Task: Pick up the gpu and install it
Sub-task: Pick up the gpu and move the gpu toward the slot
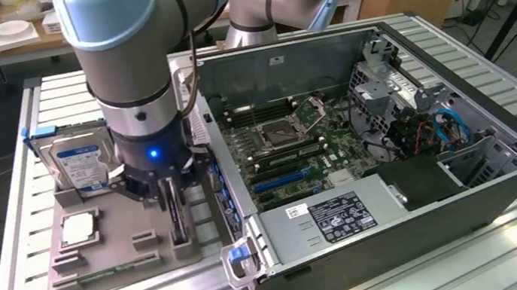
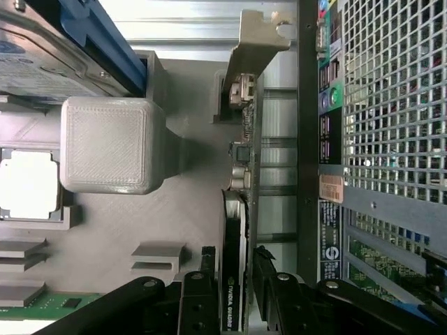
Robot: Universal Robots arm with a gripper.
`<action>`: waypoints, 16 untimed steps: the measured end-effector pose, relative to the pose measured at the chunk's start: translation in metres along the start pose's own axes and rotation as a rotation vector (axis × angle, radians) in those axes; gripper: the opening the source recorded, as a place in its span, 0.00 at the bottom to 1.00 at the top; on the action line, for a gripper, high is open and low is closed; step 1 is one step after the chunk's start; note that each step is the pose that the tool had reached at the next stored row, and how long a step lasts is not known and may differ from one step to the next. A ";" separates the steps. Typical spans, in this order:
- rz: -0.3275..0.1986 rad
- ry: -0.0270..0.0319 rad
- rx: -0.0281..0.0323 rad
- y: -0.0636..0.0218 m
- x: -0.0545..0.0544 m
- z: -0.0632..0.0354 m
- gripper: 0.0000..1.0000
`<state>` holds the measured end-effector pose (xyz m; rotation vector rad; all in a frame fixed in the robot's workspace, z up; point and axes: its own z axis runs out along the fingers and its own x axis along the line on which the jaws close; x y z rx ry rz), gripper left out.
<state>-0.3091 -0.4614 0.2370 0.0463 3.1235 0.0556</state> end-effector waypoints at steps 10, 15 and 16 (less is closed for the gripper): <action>0.000 0.0001 0.0001 -0.0005 0.001 0.0136 0.36; 0.000 0.0001 0.0002 -0.0005 0.001 0.0135 0.28; 0.000 0.0001 0.0002 -0.0005 0.001 0.0135 0.28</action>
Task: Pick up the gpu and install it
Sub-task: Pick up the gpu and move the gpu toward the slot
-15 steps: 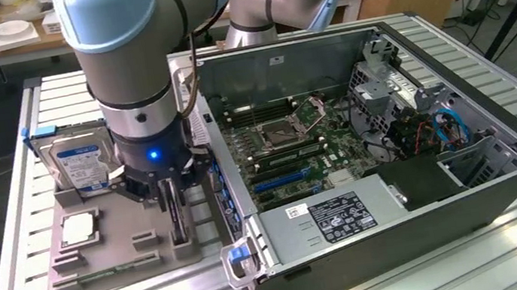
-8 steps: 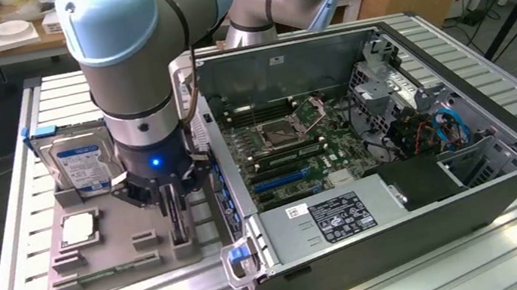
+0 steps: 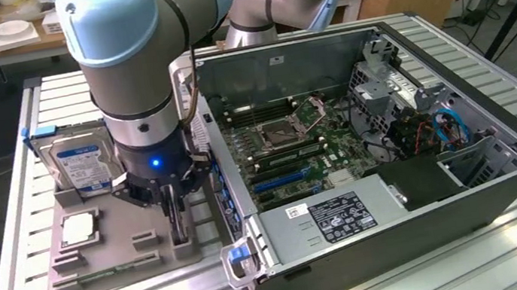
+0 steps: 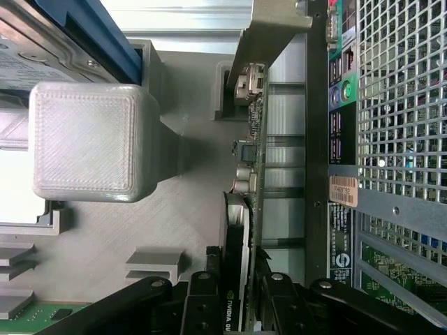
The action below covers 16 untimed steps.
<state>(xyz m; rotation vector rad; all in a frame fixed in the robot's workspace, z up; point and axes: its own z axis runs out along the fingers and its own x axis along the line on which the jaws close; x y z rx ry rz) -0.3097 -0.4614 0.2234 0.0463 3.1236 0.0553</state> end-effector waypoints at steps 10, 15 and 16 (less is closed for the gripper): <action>0.000 0.0001 0.0000 0.0009 0.000 -0.0267 0.28; 0.000 -0.0002 -0.0002 0.0013 0.000 -0.0388 0.28; 0.000 -0.0002 -0.0002 0.0014 0.000 -0.0389 0.28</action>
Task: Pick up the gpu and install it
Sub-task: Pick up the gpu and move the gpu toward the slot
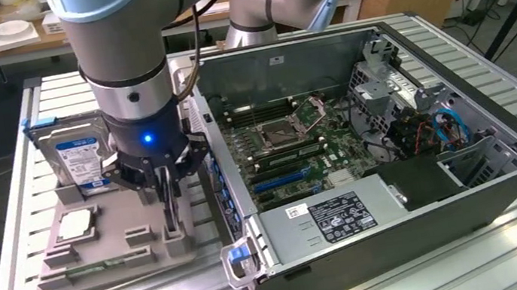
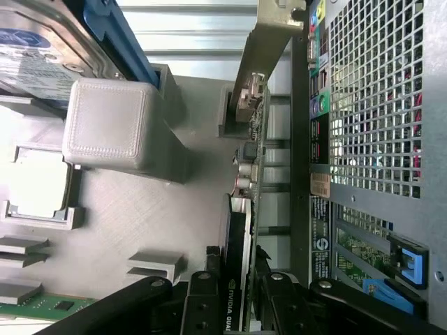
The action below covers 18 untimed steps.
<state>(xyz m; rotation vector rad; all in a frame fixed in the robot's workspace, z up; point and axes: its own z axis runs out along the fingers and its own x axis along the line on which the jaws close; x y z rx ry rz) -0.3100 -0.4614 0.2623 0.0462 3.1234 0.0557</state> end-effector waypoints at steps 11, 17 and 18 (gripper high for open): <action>0.000 0.0001 0.0025 0.0000 0.000 0.0002 0.28; 0.000 -0.0044 0.0025 -0.0001 0.000 0.0020 0.28; 0.000 -0.0043 0.0043 -0.0001 0.001 0.0021 0.28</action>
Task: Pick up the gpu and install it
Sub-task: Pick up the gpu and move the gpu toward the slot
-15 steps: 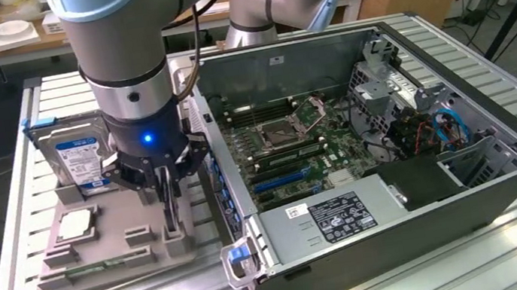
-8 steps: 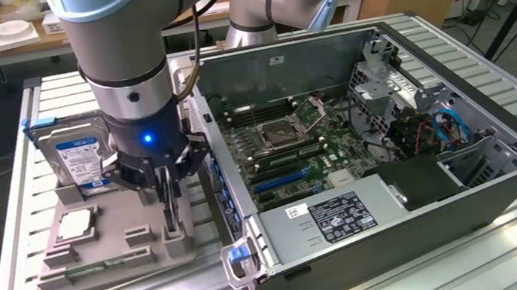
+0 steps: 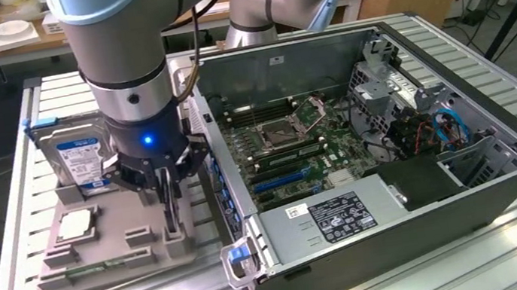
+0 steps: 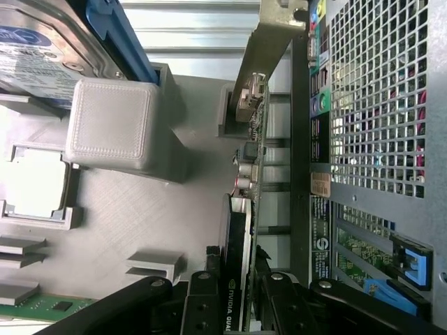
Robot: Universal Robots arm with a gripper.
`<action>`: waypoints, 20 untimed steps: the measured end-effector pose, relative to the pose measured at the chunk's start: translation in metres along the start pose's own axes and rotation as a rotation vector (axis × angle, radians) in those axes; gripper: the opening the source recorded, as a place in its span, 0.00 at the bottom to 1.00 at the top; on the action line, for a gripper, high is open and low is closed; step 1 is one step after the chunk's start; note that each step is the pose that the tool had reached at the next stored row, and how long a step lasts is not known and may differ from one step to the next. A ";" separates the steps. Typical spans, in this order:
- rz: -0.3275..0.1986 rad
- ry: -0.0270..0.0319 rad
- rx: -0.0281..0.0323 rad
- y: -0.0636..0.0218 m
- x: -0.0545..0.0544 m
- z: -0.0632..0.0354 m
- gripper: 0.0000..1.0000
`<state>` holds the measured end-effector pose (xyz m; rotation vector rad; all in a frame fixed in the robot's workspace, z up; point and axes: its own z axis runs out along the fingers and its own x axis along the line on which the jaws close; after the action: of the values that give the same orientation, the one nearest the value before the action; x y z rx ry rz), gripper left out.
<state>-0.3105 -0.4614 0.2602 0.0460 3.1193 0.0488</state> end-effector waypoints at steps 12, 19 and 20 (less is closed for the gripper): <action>-0.019 -0.0263 0.0042 -0.0004 0.001 0.0021 0.28; -0.027 -0.0340 0.0039 -0.0005 0.001 0.0034 0.28; -0.027 -0.0350 0.0035 -0.0004 0.001 0.0037 0.28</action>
<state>-0.3111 -0.4617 0.2564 0.0043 3.0844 0.0416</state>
